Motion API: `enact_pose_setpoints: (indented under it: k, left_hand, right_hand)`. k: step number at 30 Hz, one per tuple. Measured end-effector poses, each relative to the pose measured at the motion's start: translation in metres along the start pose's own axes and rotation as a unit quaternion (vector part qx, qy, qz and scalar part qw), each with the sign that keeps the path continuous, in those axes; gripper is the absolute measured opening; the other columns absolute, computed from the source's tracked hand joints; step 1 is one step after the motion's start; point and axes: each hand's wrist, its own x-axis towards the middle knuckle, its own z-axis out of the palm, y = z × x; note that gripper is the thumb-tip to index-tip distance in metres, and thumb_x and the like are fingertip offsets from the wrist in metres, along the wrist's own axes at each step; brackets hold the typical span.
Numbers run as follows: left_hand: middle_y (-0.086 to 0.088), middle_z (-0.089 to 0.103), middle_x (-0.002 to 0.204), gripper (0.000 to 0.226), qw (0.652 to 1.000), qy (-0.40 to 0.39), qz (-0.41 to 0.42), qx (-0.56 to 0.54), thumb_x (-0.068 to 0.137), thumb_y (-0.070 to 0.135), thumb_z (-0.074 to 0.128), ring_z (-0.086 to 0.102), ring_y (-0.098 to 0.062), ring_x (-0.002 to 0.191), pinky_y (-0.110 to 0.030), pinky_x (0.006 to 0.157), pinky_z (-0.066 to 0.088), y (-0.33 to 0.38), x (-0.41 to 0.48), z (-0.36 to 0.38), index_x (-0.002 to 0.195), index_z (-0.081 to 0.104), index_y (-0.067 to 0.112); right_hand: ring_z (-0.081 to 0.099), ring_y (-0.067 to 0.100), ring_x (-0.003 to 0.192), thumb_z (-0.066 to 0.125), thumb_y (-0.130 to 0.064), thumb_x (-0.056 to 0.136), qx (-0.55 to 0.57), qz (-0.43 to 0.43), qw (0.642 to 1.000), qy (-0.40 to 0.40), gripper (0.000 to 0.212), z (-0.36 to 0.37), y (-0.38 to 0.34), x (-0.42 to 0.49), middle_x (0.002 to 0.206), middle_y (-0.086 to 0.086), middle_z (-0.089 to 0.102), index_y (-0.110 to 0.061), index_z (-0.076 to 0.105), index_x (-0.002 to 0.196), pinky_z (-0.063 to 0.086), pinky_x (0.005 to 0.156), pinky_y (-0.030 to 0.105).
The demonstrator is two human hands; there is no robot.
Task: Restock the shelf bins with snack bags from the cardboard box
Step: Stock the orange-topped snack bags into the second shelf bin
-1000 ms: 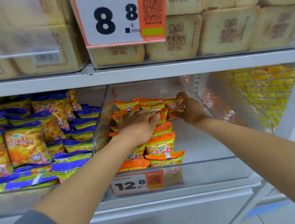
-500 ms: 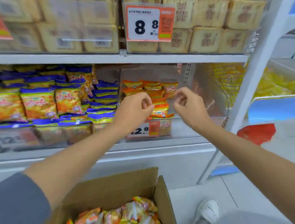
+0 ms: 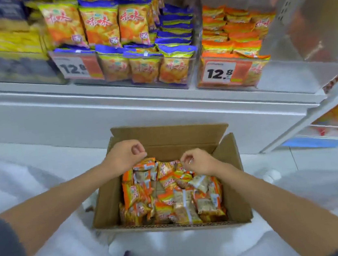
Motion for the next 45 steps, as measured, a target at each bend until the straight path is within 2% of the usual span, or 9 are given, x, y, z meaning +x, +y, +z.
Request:
enact_pose_setpoints:
  k: [11,16,20,24,27,32,36,39,45]
  left_hand:
    - [0.013,0.064,0.087,0.009,0.995,-0.081,-0.034,-0.048,0.09,0.028,0.067,0.059,0.003,0.08,-0.008,0.064,0.042,-0.029,-0.013,0.017,0.096,0.068,0.021]
    - [0.004,0.069,0.089,0.012,0.992,-0.093,-0.032,-0.079,0.09,0.027,0.066,0.064,0.002,0.077,-0.009,0.063,0.045,-0.029,-0.013,0.02,0.099,0.068,0.018]
    - [0.004,0.063,0.114,0.027,0.98,-0.139,-0.065,-0.13,0.09,0.022,0.067,0.063,-0.011,0.102,-0.022,0.082,0.052,-0.025,-0.012,0.028,0.116,0.062,0.02]
    - [0.014,0.051,0.133,0.068,0.937,-0.25,-0.079,-0.232,0.083,0.026,0.075,0.052,-0.009,0.124,-0.025,0.098,0.045,-0.012,-0.015,0.039,0.143,0.044,0.023]
    - [0.008,0.068,0.118,0.045,0.927,-0.238,-0.079,-0.281,0.084,0.022,0.074,0.064,-0.008,0.11,-0.026,0.092,0.053,-0.009,-0.016,0.047,0.126,0.06,0.022]
    - [0.009,0.067,0.117,0.043,0.914,-0.228,-0.114,-0.316,0.083,0.027,0.074,0.063,-0.007,0.108,-0.029,0.089,0.055,-0.012,-0.017,0.045,0.123,0.058,0.027]
    - [0.005,0.066,0.114,0.032,0.915,-0.173,-0.139,-0.337,0.083,0.021,0.074,0.063,-0.011,0.106,-0.025,0.08,0.055,-0.017,-0.016,0.048,0.112,0.059,0.026]
    - [0.01,0.065,0.103,0.031,0.92,-0.121,-0.16,-0.337,0.087,0.015,0.07,0.062,-0.004,0.095,-0.015,0.068,0.049,-0.022,-0.012,0.053,0.114,0.056,0.021]
    - [0.0,0.063,0.124,0.041,0.914,-0.144,-0.18,-0.334,0.088,0.014,0.069,0.061,-0.014,0.11,-0.019,0.076,0.051,-0.026,-0.011,0.065,0.127,0.055,0.016]
  right_hand:
    - [0.047,0.021,0.118,0.079,-0.026,0.078,-0.149,0.088,0.904,-0.39,0.074,0.09,0.036,0.012,0.136,0.002,0.045,-0.015,0.043,0.141,0.046,0.092,0.032]
    - [0.059,0.023,0.088,0.073,-0.014,0.08,-0.055,0.097,0.948,-0.297,0.043,0.092,0.035,0.008,0.099,0.007,0.062,-0.012,0.056,0.119,0.046,0.07,0.036]
    - [0.046,0.016,0.064,0.056,-0.024,0.089,0.068,0.076,0.978,-0.181,0.022,0.04,0.002,0.01,0.071,0.011,0.05,-0.007,0.055,0.076,0.038,0.065,0.038]
    - [0.06,0.023,0.086,0.054,-0.037,0.092,0.197,0.066,0.965,-0.16,0.04,0.009,-0.037,0.004,0.104,0.02,0.068,0.001,0.063,0.1,0.05,0.087,0.044]
    - [0.065,0.017,0.101,0.054,-0.036,0.097,0.257,0.028,0.95,-0.174,0.027,-0.001,-0.052,-0.002,0.111,0.005,0.068,-0.015,0.061,0.112,0.054,0.083,0.03]
    - [0.068,0.012,0.085,0.068,-0.01,0.089,0.251,-0.014,0.964,-0.093,0.016,-0.003,-0.051,0.001,0.099,0.006,0.068,-0.008,0.062,0.104,0.057,0.068,0.023]
    - [0.068,0.014,0.097,0.066,-0.015,0.09,0.277,-0.018,0.957,-0.089,0.015,-0.01,-0.047,0.012,0.108,0.006,0.069,-0.009,0.069,0.104,0.057,0.081,0.027]
    - [0.065,0.0,0.089,0.065,-0.016,0.092,0.148,-0.014,0.988,-0.045,0.02,-0.012,-0.017,0.022,0.104,0.0,0.069,-0.006,0.069,0.108,0.054,0.082,0.021]
    - [0.039,0.035,0.132,0.066,-0.042,0.089,-0.231,0.114,0.952,-0.165,0.068,0.049,0.063,0.031,0.15,0.015,0.029,-0.028,0.034,0.148,0.041,0.104,0.043]
